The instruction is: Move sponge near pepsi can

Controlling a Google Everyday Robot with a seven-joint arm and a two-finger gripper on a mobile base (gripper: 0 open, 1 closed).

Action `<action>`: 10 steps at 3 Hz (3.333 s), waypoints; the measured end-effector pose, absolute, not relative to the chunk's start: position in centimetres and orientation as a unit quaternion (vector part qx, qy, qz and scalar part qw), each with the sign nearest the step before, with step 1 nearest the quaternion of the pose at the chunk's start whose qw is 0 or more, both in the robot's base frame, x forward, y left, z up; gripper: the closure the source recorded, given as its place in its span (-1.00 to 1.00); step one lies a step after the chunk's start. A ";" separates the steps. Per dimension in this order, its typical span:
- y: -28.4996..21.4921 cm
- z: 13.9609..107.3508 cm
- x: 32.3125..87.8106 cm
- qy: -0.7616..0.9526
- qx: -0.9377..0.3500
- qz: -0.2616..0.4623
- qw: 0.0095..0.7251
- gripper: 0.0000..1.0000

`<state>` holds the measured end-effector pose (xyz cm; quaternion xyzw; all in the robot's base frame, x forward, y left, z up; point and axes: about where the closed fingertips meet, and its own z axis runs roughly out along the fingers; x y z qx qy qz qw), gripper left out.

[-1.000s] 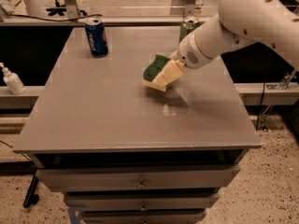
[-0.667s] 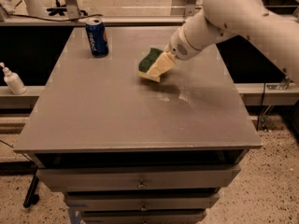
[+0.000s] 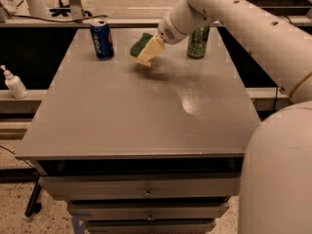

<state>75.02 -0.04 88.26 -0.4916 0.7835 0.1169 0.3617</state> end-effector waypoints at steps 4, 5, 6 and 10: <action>7.4 87.5 77.4 0.762 -0.511 0.164 0.363 0.21; 7.9 87.4 77.4 0.759 -0.512 0.171 0.363 -0.25; 8.2 87.2 77.3 0.757 -0.513 0.178 0.363 -0.71; 6.4 88.7 71.0 0.749 -0.482 0.228 0.393 -1.00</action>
Offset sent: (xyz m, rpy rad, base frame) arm 0.0276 0.0712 0.0012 0.0654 0.0085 0.0821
